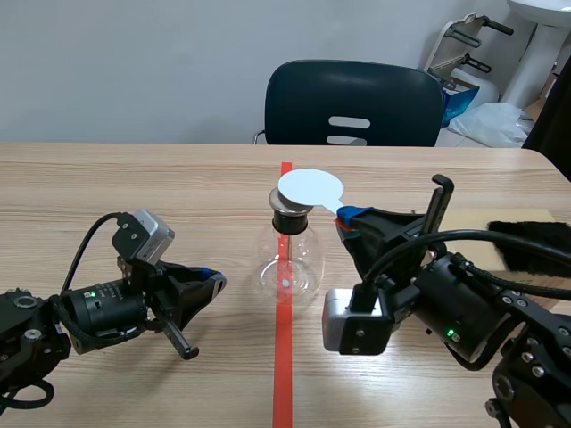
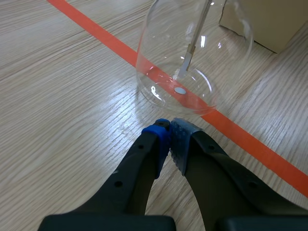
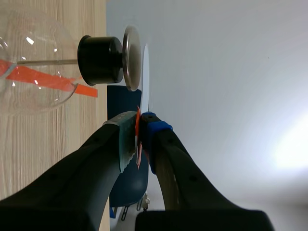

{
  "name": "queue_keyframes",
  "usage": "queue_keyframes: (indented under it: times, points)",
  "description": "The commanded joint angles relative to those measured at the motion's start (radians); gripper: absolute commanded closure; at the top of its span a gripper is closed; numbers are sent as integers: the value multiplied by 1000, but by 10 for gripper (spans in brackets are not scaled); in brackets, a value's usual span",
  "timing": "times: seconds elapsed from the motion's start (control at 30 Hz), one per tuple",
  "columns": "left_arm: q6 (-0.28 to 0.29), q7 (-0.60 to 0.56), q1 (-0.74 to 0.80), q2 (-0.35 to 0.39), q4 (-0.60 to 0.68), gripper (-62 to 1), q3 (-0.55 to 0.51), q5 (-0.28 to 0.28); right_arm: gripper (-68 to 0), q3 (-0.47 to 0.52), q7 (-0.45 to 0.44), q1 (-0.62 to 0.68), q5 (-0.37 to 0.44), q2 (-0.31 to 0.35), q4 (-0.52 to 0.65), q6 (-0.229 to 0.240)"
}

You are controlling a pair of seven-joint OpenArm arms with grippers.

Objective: Do the electroscope experiment.
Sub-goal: 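Bring the plate to the electroscope and point at the metal foil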

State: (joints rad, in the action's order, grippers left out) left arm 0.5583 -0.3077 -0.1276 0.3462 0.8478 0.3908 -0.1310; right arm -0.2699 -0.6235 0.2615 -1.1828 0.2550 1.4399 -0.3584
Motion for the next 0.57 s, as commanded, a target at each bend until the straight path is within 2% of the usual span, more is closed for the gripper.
queue_keyframes:
  times: [0.0,0.53]
  points:
    - [4,-14,-8,-2,17,-32,1,-13,-11,7,-14,-15,4,0,19,-15]
    - [4,-14,-8,-2,17,-32,1,-13,-11,7,-31,-15,4,0,19,-14]
